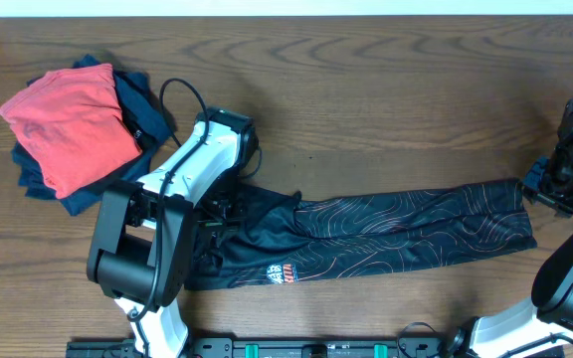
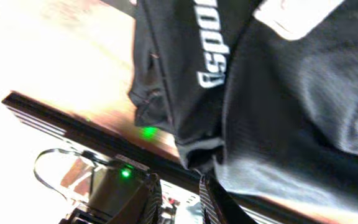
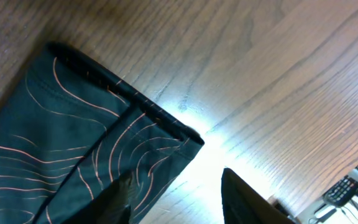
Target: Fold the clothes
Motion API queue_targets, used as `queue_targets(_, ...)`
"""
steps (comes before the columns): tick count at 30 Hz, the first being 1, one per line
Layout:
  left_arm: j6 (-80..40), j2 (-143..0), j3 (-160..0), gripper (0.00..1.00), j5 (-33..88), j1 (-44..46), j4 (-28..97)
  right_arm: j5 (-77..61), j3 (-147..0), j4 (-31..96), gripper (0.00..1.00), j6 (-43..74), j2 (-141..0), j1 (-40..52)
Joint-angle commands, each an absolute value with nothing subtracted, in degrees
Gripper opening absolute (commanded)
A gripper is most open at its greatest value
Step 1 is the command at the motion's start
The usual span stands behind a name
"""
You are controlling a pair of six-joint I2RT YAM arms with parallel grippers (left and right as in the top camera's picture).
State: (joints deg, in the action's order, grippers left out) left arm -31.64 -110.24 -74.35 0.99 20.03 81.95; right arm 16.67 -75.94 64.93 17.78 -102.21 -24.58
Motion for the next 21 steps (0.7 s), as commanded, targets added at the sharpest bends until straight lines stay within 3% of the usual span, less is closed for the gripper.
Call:
queue_targets(1, -33.15, -108.75, -74.17, 0.24, -2.39, 19.97, 81.49, 16.86, -75.5, 64.93, 0.44, 18.26, -101.25, -25.12)
queue_targets(13, -29.3, -101.47, -77.49, 0.23, 1.58, 19.97, 70.26, 6.48, -70.13, 61.6, 0.48, 16.67, -101.25, -25.1)
queue_targets(21, -23.62, -100.4, -77.03, 0.23, 12.34, 22.02, 58.85, 4.25, -60.27, 52.21, 0.39, 16.71, -101.25, -25.1)
